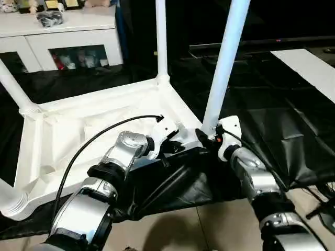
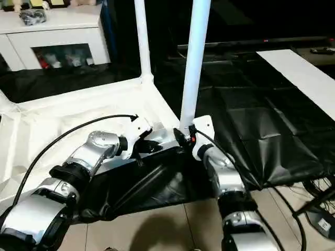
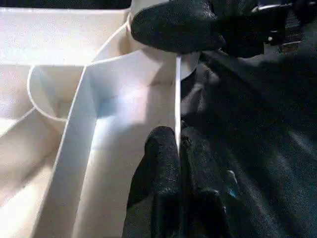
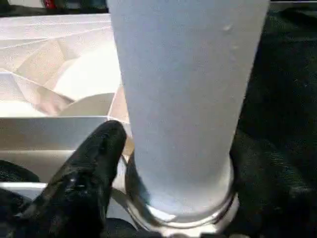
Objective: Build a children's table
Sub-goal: Rotate leg to tighten
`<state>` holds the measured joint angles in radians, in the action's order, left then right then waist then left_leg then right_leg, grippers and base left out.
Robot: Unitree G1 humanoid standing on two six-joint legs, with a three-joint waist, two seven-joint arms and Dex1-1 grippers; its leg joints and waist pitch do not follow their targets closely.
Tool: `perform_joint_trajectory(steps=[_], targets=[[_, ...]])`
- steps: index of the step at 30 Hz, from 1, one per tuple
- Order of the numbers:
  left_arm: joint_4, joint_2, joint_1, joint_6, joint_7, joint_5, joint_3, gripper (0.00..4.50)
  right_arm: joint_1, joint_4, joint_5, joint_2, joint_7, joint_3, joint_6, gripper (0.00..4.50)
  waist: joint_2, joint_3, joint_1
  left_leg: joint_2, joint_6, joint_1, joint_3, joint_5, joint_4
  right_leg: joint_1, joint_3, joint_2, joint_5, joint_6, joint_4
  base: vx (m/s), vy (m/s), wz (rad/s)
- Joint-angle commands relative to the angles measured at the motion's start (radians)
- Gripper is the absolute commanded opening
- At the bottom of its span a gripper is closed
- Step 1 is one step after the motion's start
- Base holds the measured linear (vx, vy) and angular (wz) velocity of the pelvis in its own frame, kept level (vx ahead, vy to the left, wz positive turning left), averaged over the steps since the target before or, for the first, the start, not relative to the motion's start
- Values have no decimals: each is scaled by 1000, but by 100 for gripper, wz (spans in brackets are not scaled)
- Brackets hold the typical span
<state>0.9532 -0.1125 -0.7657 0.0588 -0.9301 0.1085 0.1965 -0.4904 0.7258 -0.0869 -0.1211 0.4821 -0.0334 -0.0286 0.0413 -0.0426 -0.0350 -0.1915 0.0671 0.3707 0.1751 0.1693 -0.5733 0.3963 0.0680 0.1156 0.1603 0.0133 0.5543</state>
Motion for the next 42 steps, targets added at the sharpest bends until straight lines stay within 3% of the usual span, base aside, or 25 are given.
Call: perform_joint_trajectory(steps=[1, 3, 4, 6, 12, 14, 15, 17, 23, 26, 33, 36, 39, 42], targets=[[-25, 43, 15, -53, -71, -42, 27, 0, 2, -26, -25, 37, 112, 65, -11, 383, -20, 53, 0, -22, -52, -13, -11, 441, 82, -24, -13, 29, 540, -125, -88, 0, 0, 0], [-42, 10, 26, -59, -154, -67, 10, 0, 19, -53, -33, -24, 237, 77, -24, 389, -22, 56, -4, -24, -63, -9, -6, 409, 82, -28, -19, 29, 449, -169, -76, 0, 0, 0], [-47, 5, 28, -60, -173, -73, 9, 0, 22, -59, -33, -35, 258, 82, -24, 414, -23, 59, -6, -25, -67, -8, -6, 389, 81, -32, -21, 30, 416, -179, -71, 0, 0, 0], [-61, -14, 34, -57, -226, -82, 11, 0, 31, -73, -35, -70, 330, 97, -32, 423, -26, 62, -16, -27, -97, -2, 2, 308, 73, -38, -25, 29, 295, -223, -54, 37, -11, 3], [-63, -65, 38, -74, -340, -85, 27, 0, 37, -99, -65, -159, 560, 137, -27, 423, -27, 69, -43, -31, -143, 3, 12, 173, 55, -44, -25, 28, 150, -276, -24, 49, -24, 4], [-55, -81, 35, -80, -369, -73, 37, 0, 28, -90, -64, -184, 637, 151, -23, 407, -29, 71, -56, -35, -149, -1, 17, 146, 50, -43, -25, 26, 98, -292, -17, 0, 0, 0], [-56, -96, 35, -81, -402, -68, 48, 0, 18, -83, -61, -204, 700, 169, -18, 407, -33, 71, -58, -34, -149, -2, 18, 148, 50, -44, -25, 25, 93, -294, -15, 0, 0, 0], [-54, -108, 33, -84, -429, -59, 59, 0, 8, -76, -59, -216, 747, 182, -14, 380, -30, 68, -60, -37, -147, -3, 19, 162, 52, -42, -25, 27, 117, -293, -18, 0, 0, 0], [-47, -130, 26, -99, -476, -44, 82, 0, -21, -58, -60, -232, 848, 216, -1, 332, -32, 61, -57, -41, -89, -10, 18, 257, 64, -38, -27, 28, 267, -260, -32, 0, 0, 0], [-42, -136, 21, -108, -482, -38, 89, 0, -34, -48, -56, -235, 885, 230, 7, 313, -32, 62, -57, -41, -79, -12, 18, 257, 65, -36, -29, 28, 256, -261, -31, 0, 0, 0], [-22, -146, 12, -124, -481, -26, 96, 0, -44, -36, -54, -230, 920, 241, 21, 253, -32, 65, -61, -39, -93, -10, 19, 218, 61, -39, -28, 28, 208, -272, -25, 0, 0, 0], [-19, -146, 12, -124, -482, -24, 96, 0, -40, -32, -56, -226, 925, 241, 24, 249, -34, 64, -61, -40, -89, -11, 20, 225, 61, -39, -28, 29, 215, -273, -26, 0, 0, 0], [-14, -138, 12, -109, -453, -25, 90, 0, -27, -43, -70, -205, 882, 219, 44, 248, -27, 64, -61, -39, -85, -10, 19, 229, 61, -39, -28, 29, 214, -273, -26, 0, 0, 0], [-6, -117, 7, -87, -403, -29, 79, 0, -9, -64, -81, -170, 784, 189, 78, 248, -29, 61, -61, -40, -77, -12, 19, 248, 65, -38, -28, 28, 240, -268, -30, 0, 0, 0]])
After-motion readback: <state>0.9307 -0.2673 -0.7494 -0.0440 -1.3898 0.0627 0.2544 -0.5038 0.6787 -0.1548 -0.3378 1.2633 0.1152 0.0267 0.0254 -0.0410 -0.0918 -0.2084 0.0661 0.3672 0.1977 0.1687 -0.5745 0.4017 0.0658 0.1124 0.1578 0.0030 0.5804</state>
